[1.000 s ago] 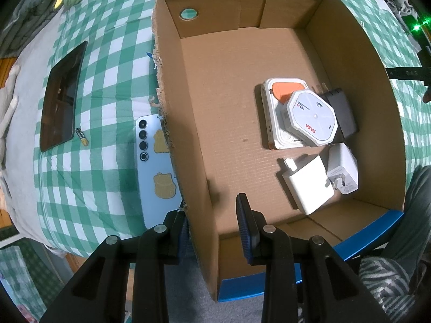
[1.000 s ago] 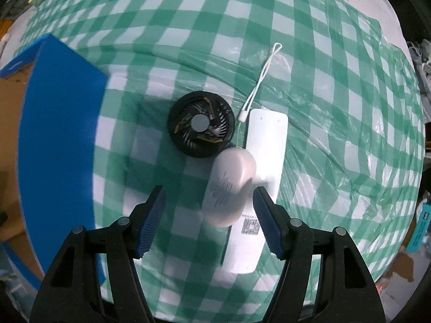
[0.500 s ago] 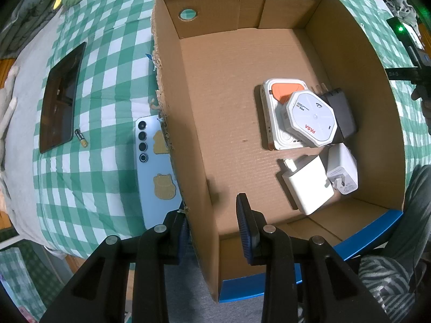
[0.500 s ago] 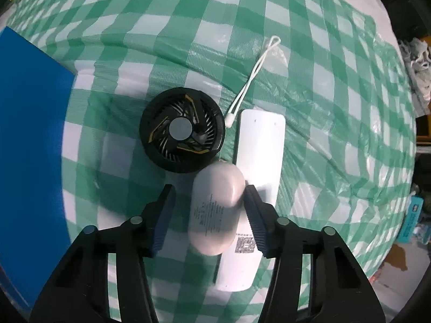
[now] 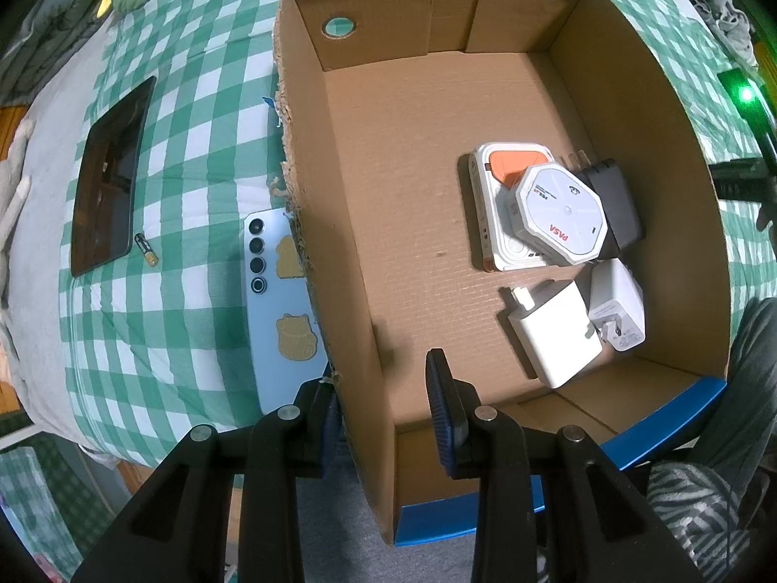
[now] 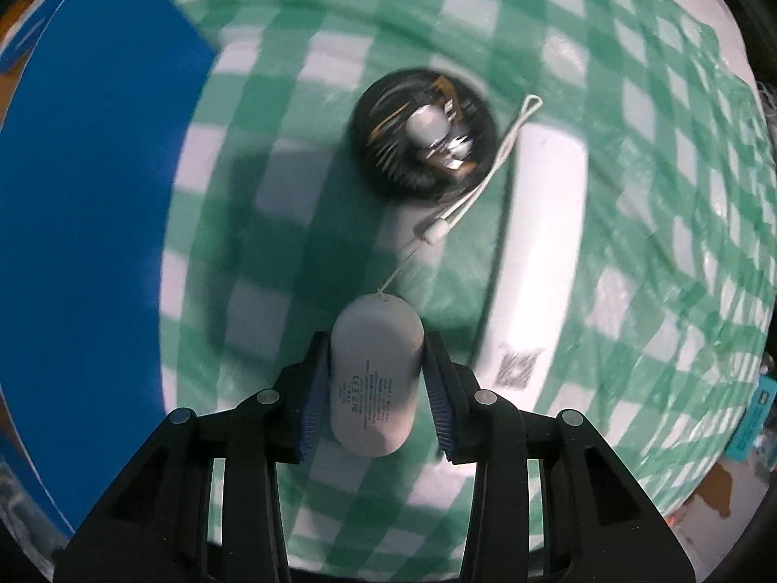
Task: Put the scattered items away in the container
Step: 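Close the right gripper on the white oval case and lift it, then carry the white oval case over the box with the right gripper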
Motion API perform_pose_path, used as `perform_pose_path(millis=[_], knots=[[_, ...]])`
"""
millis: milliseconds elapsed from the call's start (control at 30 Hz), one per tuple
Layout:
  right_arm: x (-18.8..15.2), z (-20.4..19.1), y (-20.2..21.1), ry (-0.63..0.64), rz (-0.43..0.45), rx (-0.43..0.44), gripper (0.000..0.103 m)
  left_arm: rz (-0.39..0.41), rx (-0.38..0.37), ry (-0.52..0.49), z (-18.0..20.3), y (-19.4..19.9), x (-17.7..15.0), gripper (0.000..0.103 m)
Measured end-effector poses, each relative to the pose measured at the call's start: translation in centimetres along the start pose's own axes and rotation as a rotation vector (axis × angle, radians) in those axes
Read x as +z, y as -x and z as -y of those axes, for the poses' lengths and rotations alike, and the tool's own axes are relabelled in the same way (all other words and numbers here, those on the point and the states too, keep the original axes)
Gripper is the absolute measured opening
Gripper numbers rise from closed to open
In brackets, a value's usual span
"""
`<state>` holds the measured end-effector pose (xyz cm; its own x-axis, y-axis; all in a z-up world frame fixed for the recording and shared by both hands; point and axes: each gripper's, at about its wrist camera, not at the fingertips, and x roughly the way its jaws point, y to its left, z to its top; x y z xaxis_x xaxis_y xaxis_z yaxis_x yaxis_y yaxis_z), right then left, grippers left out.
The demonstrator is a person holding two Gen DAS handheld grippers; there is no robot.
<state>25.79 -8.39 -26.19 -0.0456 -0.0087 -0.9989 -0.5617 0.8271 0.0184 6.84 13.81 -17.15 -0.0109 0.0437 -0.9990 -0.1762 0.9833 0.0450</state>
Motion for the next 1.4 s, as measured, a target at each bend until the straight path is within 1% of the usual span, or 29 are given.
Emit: perform_pose_path(millis=[133, 233, 400, 500, 567, 867, 933, 967, 1000, 1100, 1233, 1400], knots=[[-0.9, -0.6, -1.0, -0.006, -0.022, 0.024, 0.037, -0.001, -0.002, 0.000, 0.0, 0.0, 0.0, 0.031], [-0.9, 0.0, -1.8, -0.035, -0.018, 0.039, 0.037, 0.000, -0.001, 0.000, 0.0, 0.0, 0.0, 0.031], [-1.0, 0.0, -1.7, -0.033, -0.013, 0.032, 0.037, -0.004, 0.005, -0.003, 0.1, -0.1, 0.0, 0.031], [-2.4, -0.2, -2.0, -0.039, -0.008, 0.048, 0.036, -0.003, 0.003, -0.001, 0.1, -0.1, 0.0, 0.031], [-3.4, -0.4, -1.2, -0.038, 0.001, 0.066, 0.036, -0.002, 0.007, -0.003, 0.3, -0.1, 0.0, 0.031], [-4.9, 0.2, 4.1, -0.010, 0.066, 0.115, 0.036, 0.000, 0.006, -0.006, 0.1, 0.1, -0.1, 0.033], [-5.2, -0.2, 5.4, 0.003, 0.081, 0.119, 0.036, 0.000, 0.006, -0.005, 0.1, 0.1, -0.1, 0.033], [-5.1, -0.4, 6.2, 0.011, 0.090, 0.124, 0.036, 0.000, 0.007, -0.006, 0.1, 0.1, -0.1, 0.033], [-3.8, -0.1, 6.3, 0.021, 0.096, 0.128, 0.036, 0.000, 0.007, -0.006, 0.1, 0.1, -0.1, 0.033], [-4.0, -0.6, 8.4, 0.038, 0.121, 0.138, 0.036, 0.000, 0.006, -0.005, 0.1, 0.1, -0.1, 0.033], [-3.4, -1.4, 11.8, 0.069, 0.148, 0.144, 0.036, -0.001, 0.007, -0.006, 0.1, 0.1, -0.1, 0.033], [-3.4, -3.0, 13.4, 0.109, 0.171, 0.159, 0.036, 0.000, 0.006, -0.006, 0.1, 0.1, -0.1, 0.033]])
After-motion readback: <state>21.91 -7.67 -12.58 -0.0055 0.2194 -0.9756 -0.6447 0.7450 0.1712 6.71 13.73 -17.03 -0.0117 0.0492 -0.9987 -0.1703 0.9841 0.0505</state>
